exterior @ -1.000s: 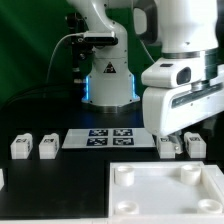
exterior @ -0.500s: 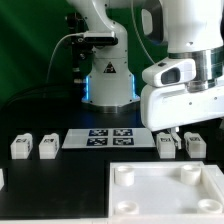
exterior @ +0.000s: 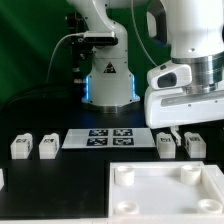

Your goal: Assemble one leg

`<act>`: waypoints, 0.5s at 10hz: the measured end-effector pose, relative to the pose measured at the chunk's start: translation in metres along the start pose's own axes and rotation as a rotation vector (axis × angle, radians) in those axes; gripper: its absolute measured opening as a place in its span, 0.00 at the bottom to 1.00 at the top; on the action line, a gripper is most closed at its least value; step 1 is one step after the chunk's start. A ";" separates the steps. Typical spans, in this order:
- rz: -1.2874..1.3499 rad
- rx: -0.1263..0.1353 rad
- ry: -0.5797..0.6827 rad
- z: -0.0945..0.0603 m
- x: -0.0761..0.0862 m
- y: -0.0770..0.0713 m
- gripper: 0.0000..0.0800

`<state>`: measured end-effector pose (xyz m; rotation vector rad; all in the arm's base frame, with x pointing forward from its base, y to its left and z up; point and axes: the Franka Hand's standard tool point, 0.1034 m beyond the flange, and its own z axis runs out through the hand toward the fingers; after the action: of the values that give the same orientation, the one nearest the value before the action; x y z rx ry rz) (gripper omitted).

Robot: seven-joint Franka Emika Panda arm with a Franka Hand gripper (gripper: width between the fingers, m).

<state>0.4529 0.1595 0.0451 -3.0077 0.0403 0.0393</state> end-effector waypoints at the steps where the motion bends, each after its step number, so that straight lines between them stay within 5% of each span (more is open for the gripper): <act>1: 0.003 -0.015 -0.136 0.000 -0.011 0.003 0.81; 5: 0.063 -0.037 -0.575 0.002 -0.020 0.000 0.81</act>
Offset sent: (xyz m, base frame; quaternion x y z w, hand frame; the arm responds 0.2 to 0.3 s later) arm -0.0084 0.0056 -0.0037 0.0040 -0.3266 0.0726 0.9424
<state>0.4326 0.1606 0.0438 -2.9036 0.0749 0.9075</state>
